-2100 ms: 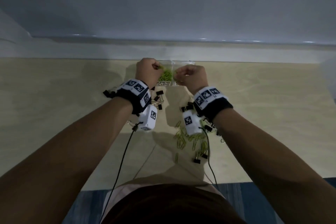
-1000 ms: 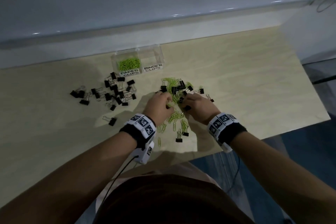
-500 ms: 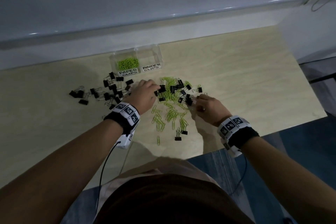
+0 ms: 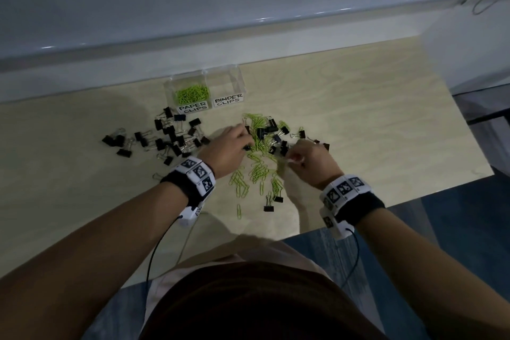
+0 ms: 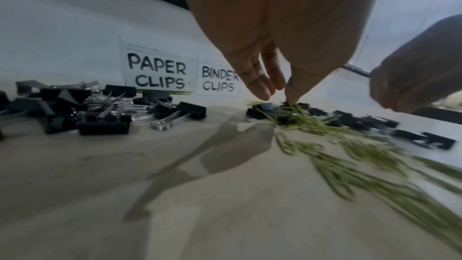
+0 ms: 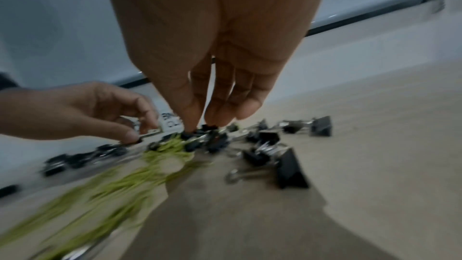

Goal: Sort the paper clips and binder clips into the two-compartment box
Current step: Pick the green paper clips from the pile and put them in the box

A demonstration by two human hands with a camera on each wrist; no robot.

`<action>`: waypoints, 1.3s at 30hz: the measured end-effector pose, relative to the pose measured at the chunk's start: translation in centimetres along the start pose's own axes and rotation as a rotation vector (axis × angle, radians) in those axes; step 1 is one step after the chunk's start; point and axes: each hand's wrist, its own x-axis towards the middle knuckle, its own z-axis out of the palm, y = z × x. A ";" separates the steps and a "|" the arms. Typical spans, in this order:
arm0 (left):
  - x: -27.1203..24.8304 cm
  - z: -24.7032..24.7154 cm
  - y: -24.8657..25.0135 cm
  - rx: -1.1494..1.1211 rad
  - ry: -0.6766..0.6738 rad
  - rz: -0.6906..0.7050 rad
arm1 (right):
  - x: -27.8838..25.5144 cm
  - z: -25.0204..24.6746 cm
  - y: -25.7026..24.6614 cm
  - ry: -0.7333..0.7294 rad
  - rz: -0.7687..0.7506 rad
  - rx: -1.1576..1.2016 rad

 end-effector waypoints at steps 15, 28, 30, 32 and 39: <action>-2.6 2.4 0.9 0.039 -0.226 -0.170 | 0.0 4.9 -3.6 -0.034 0.159 0.067; -4.0 2.8 -0.4 -0.032 -0.155 -0.173 | 1.1 4.4 -4.8 -0.082 0.120 0.020; -3.3 3.1 0.3 -0.017 -0.123 -0.195 | 1.5 5.0 -5.4 -0.079 0.077 0.003; -2.8 3.3 0.8 -0.010 -0.084 -0.229 | 1.6 5.3 -5.8 -0.045 0.029 0.023; -1.6 3.1 1.8 -0.070 -0.009 -0.286 | 1.9 4.6 -4.8 0.037 -0.049 0.105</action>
